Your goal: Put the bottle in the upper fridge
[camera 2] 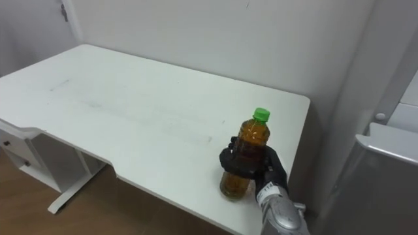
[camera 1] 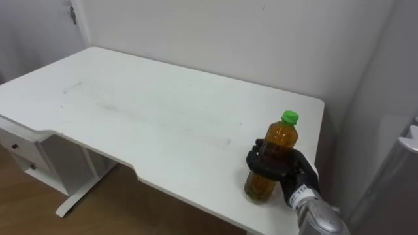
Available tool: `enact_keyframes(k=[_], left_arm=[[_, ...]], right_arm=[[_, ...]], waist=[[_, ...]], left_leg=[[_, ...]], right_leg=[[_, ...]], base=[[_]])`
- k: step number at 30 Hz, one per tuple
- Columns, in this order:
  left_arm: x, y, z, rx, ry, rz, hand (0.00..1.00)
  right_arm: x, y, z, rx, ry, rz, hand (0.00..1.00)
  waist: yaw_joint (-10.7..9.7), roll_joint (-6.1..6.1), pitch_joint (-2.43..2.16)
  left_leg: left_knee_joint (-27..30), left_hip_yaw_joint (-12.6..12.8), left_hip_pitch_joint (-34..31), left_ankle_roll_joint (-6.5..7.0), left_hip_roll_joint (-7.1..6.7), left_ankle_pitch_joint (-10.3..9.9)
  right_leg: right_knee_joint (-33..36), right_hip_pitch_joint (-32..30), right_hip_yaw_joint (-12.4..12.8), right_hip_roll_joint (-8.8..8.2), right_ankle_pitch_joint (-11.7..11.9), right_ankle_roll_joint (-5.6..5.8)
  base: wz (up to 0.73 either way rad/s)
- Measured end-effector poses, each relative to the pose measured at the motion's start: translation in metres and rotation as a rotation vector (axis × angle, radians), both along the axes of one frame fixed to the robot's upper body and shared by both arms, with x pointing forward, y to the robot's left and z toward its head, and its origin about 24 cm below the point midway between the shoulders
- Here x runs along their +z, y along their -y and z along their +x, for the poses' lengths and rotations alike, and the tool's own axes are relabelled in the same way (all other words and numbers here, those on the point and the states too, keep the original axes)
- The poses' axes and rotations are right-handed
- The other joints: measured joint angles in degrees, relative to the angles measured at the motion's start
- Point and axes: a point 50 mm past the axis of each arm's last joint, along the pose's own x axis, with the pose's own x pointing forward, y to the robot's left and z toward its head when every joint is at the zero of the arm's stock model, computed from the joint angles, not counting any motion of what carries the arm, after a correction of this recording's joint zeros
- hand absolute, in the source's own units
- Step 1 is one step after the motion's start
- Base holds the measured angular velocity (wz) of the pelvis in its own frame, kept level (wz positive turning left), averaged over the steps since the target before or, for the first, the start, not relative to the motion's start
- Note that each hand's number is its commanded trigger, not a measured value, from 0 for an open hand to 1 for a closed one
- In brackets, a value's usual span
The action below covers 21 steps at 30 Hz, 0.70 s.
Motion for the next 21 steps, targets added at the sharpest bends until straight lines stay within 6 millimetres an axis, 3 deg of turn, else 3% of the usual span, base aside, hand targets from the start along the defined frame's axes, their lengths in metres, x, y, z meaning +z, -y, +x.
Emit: enact_keyframes(k=[15, 21], left_arm=[[0.000, 0.002, 0.002, 0.001, 0.008, -0.004, 0.00], [0.001, 0.000, 0.003, 0.016, 0.028, -0.003, 0.00]], right_arm=[[0.006, -0.001, 0.001, 0.021, 0.014, 0.007, 1.00], [0.036, -0.011, 0.001, 0.079, 0.138, 0.011, 1.00]], waist=[[-0.33, -0.03, -0.05], [-1.58, -0.15, -0.13]], left_leg=[[-0.17, 0.39, -0.32, 0.01, 0.06, 0.00], [-0.26, 1.42, 0.35, 0.02, 0.18, 0.01]], right_leg=[[-0.01, -0.71, 0.43, -0.06, 0.00, 0.00], [-0.10, -0.65, 2.14, -0.01, 0.00, 0.00]], base=[[-0.01], [-0.11]])
